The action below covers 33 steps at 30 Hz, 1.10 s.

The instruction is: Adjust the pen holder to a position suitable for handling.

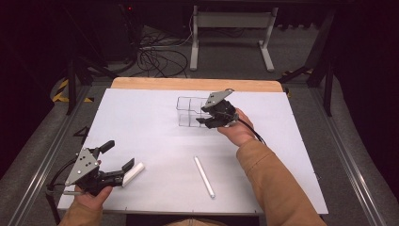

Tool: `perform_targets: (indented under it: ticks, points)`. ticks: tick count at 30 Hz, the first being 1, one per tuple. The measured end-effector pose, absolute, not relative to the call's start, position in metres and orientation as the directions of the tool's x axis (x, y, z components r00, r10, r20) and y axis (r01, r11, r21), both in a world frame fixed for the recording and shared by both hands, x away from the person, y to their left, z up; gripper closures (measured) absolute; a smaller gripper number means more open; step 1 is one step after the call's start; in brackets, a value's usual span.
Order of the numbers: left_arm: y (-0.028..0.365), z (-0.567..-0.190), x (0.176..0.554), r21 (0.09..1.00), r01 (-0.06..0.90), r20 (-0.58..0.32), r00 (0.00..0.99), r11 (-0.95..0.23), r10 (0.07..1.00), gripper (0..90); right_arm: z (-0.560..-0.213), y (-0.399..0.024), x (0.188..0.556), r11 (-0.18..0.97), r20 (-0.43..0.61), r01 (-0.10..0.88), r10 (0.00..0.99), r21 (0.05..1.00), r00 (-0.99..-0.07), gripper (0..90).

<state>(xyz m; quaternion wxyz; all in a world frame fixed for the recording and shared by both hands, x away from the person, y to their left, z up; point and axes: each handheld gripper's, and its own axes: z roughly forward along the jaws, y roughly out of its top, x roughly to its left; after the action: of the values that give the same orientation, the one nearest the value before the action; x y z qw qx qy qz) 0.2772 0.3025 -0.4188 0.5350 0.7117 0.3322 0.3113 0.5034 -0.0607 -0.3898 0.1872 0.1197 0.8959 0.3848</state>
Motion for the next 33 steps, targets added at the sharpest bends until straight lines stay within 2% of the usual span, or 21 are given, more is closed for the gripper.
perform_targets:
  ticks: [15,23,32,33]
  points:
    - [0.301,-0.420,0.278,0.966,0.148,0.086,0.588,-0.211,0.804,13.1,-0.399,-0.044,0.515,0.699,-0.257,0.074,0.356,0.711,-0.899,57.7]
    - [0.301,-0.420,0.278,0.966,0.147,0.086,0.589,-0.211,0.803,13.1,-0.401,-0.031,0.516,0.743,-0.296,0.040,0.315,0.668,-0.902,63.9]
    - [0.301,-0.420,0.279,0.966,0.146,0.087,0.589,-0.211,0.804,13.1,-0.406,-0.024,0.520,0.755,-0.309,0.064,0.342,0.652,-0.887,71.0]
    - [0.302,-0.420,0.279,0.966,0.148,0.086,0.592,-0.213,0.802,13.1,-0.406,-0.024,0.520,0.758,-0.317,0.068,0.349,0.648,-0.882,74.9]
